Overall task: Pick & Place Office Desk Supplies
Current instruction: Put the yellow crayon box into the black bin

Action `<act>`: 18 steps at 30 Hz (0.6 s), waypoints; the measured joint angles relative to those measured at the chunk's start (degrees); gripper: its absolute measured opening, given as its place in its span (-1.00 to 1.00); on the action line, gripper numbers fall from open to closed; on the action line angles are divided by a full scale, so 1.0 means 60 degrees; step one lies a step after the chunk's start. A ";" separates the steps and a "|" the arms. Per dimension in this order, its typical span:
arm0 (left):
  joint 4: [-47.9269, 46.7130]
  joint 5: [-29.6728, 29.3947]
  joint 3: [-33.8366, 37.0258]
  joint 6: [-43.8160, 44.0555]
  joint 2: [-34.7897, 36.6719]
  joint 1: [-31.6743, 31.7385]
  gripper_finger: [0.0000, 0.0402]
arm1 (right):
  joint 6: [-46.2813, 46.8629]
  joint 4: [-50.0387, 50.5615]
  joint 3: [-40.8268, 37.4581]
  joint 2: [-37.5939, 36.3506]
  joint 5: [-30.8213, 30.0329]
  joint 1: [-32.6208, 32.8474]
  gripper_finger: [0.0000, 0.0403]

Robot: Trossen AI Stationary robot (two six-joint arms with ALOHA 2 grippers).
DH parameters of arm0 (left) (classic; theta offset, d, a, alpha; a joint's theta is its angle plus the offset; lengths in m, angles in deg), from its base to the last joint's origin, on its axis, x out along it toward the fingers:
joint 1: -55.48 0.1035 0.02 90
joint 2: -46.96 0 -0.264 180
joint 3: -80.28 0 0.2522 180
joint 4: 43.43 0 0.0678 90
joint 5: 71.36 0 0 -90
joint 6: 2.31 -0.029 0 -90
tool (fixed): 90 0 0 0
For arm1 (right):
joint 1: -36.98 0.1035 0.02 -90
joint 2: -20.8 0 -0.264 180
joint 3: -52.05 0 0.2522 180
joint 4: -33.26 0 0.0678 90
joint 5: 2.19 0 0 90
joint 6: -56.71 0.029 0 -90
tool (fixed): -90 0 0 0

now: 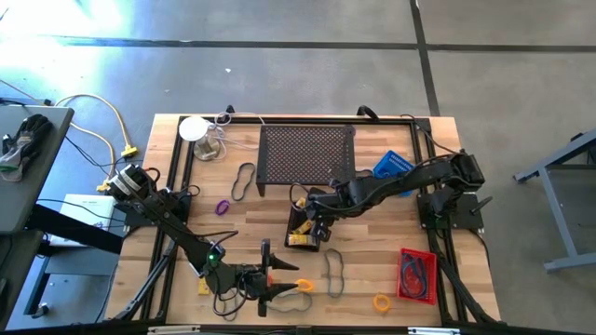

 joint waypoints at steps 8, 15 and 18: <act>0.0000 0.0000 0.0000 0.0087 0.0000 0.0000 -0.05 | 0.0000 0.0017 0.0000 0.0000 0.0001 0.0000 -0.75; -0.0044 0.0000 0.0000 0.0109 0.0000 0.0000 -0.05 | 0.0000 0.0019 -0.0205 0.0000 -0.0010 0.0000 -0.75; -0.0165 0.0000 0.0000 0.0109 0.0000 0.0000 -0.05 | 0.0000 0.0008 -0.0327 -0.0004 -0.0025 0.0000 -0.75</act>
